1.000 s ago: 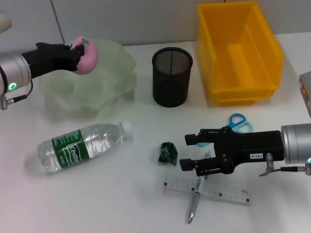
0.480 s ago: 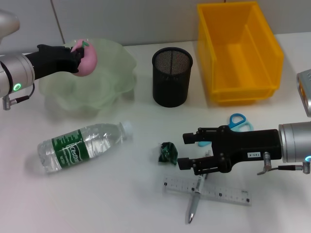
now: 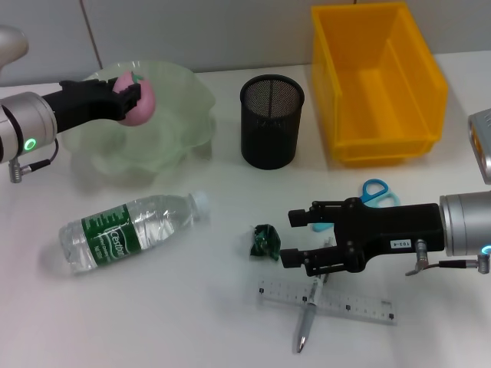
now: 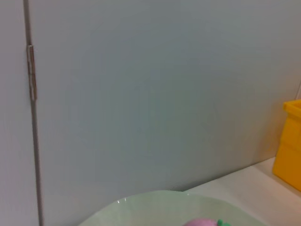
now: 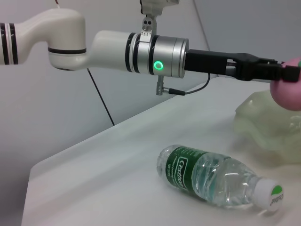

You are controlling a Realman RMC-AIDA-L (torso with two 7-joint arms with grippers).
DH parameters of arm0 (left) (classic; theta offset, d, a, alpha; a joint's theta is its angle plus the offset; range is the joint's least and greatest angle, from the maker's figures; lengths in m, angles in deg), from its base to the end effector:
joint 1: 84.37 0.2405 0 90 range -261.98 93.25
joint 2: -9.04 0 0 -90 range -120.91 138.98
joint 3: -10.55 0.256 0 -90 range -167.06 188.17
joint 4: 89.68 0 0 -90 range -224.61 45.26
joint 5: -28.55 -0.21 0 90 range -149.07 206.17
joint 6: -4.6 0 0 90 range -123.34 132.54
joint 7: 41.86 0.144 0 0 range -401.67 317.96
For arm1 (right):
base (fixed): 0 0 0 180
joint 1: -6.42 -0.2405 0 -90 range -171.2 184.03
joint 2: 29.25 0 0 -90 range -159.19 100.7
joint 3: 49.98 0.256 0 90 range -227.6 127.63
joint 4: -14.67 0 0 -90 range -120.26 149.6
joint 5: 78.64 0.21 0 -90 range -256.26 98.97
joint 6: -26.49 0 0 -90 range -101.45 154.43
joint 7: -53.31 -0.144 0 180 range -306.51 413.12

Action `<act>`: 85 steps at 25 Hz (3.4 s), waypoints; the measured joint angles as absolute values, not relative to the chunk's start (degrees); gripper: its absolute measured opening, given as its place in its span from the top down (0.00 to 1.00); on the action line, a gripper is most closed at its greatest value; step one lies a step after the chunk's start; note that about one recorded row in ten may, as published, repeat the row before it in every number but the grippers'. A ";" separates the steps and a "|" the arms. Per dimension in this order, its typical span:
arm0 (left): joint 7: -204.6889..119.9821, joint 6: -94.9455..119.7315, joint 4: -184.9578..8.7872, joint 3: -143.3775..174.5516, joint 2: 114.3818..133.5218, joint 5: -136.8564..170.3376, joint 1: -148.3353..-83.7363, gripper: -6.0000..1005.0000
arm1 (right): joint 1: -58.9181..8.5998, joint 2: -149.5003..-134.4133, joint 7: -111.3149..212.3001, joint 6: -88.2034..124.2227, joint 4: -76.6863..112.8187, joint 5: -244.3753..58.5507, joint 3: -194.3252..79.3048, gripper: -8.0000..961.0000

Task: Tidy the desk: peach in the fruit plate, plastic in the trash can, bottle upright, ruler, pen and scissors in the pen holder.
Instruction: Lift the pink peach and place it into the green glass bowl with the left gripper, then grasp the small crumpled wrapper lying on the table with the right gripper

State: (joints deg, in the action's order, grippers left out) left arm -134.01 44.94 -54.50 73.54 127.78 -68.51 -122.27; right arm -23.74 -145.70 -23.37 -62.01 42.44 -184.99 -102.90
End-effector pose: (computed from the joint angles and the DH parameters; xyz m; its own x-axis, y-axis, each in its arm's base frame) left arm -0.2399 0.4374 -0.0141 0.7515 0.4035 0.5219 0.6555 -0.5455 -0.5222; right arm 0.2642 0.3087 -0.0304 0.7856 -0.4005 -0.4717 -0.4488 -0.8935 0.0112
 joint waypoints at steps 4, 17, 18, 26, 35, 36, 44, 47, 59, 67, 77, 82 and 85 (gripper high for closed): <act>-134.04 44.89 -54.68 73.58 127.78 -68.26 -122.41 0.75 | -23.75 -145.69 -23.39 -62.01 42.42 -184.98 -102.89 0.20; -134.13 46.04 -54.66 73.55 127.65 -66.89 -122.31 0.25 | -23.57 -145.69 -23.24 -62.02 42.25 -184.99 -102.89 0.20; -134.12 47.31 -54.47 73.40 127.55 -66.35 -122.08 0.23 | -23.57 -145.69 -23.24 -62.01 42.25 -184.99 -102.89 0.20; -134.11 66.49 -47.16 71.12 127.06 -66.01 -118.32 0.19 | -23.51 -145.69 -23.16 -62.02 42.45 -184.99 -102.54 0.20; -132.92 86.50 -44.91 68.82 125.25 -66.55 -115.12 0.20 | -23.69 -145.06 -23.45 -62.31 42.45 -184.98 -102.32 0.20; -132.70 88.59 -44.98 69.04 124.94 -66.66 -114.54 0.20 | -23.69 -145.06 -23.45 -62.31 42.45 -184.98 -102.32 0.20; -129.08 97.23 -45.16 69.54 124.57 -70.01 -111.92 0.20 | -23.16 -144.13 -24.39 -62.89 43.59 -184.99 -102.27 0.21; -126.24 97.42 -45.16 69.53 125.68 -74.00 -111.66 0.20 | -23.14 -143.72 -24.54 -63.33 43.79 -184.98 -102.38 0.21; -121.59 97.59 -45.86 69.36 127.17 -76.94 -109.89 0.20 | -23.60 -142.63 -29.86 -65.69 48.49 -187.77 -102.32 0.21; -121.51 97.64 -45.93 69.16 127.22 -77.06 -109.86 0.20 | -23.73 -142.62 -31.00 -65.71 49.31 -187.81 -102.27 0.21; -120.73 96.58 -46.49 68.83 127.35 -76.90 -110.00 0.20 | -31.23 -141.57 -56.27 -67.11 60.26 -193.47 -102.29 0.21; -120.57 96.55 -46.52 68.82 127.17 -76.90 -109.92 0.20 | -38.93 -140.62 -65.26 -68.59 61.98 -203.47 -102.81 0.21; -120.55 96.68 -46.52 68.82 127.06 -77.09 -109.88 0.20 | -43.35 -141.11 -66.40 -68.63 61.68 -210.73 -102.91 0.21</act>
